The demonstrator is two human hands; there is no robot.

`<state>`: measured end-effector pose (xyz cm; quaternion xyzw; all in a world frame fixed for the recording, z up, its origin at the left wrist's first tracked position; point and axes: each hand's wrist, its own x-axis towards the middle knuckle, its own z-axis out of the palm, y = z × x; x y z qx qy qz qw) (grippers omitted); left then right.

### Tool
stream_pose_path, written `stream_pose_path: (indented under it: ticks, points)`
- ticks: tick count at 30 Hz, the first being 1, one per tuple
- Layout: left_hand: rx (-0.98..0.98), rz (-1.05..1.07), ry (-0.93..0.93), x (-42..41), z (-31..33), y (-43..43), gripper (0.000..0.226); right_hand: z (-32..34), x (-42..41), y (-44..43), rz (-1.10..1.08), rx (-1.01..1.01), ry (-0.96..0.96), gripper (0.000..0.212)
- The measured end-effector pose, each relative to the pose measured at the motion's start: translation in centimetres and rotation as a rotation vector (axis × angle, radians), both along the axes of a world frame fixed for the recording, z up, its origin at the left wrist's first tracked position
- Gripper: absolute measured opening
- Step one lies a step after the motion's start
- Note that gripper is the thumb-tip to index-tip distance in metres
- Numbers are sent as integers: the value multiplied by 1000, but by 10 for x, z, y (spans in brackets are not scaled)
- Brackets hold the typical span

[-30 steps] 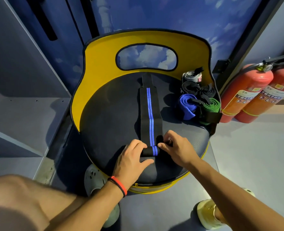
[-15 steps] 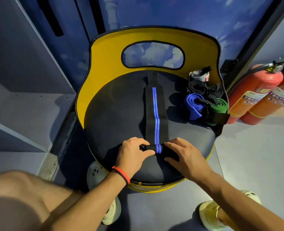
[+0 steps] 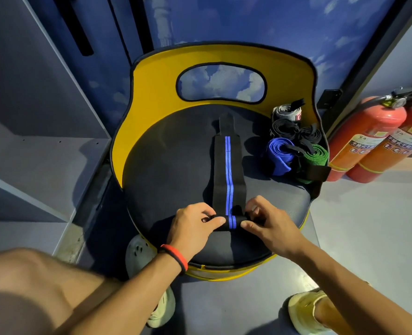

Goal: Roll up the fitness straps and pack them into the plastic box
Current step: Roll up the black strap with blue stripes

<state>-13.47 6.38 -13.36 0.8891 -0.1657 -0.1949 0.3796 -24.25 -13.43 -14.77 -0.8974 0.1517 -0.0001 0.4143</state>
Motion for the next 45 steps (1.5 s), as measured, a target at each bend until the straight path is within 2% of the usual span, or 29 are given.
stream_pose_path:
  ticks: [2,5,8,14,17,19,22,25,30,35,37,39,40,43,45]
  points:
    - [11,-13,-14,-1,0,1,20,0,4,0,-68,26,35,19]
    - [72,-67,-147,-3,0,-1,23,1,14,1,-147,18,123,18]
    - [10,-70,-209,-6,-2,-3,28,-1,22,4,-214,1,189,17]
    - [-11,-41,-191,-4,-1,-2,34,3,25,11,-302,-39,108,24]
    - [-11,-21,-184,-1,0,-4,34,-4,17,21,-265,-188,-46,17]
    - [-27,-11,-148,2,1,-5,35,-9,10,24,-195,-283,-99,21]
    - [-51,21,-67,8,1,-5,33,-10,2,18,-41,-330,-66,42]
    - [-43,-7,-96,12,-2,-4,31,-7,0,11,9,-311,-61,39]
    - [55,-183,-169,7,-2,-1,45,-6,-1,2,47,-307,-25,37]
    - [93,-192,-62,17,3,-3,27,-3,0,-1,43,-331,18,48]
    - [99,-178,-34,19,3,-3,38,-4,-1,-3,28,-359,2,63]
    - [102,-176,-14,20,2,-5,53,-6,-4,-3,29,-394,-16,70]
    - [106,-177,-6,21,2,-6,56,-6,-6,-3,20,-407,-26,66]
    - [103,-169,42,28,3,-9,61,-4,-7,-1,-22,-422,-156,37]
    - [123,-168,78,34,4,-12,63,-6,-4,3,49,-404,-209,48]
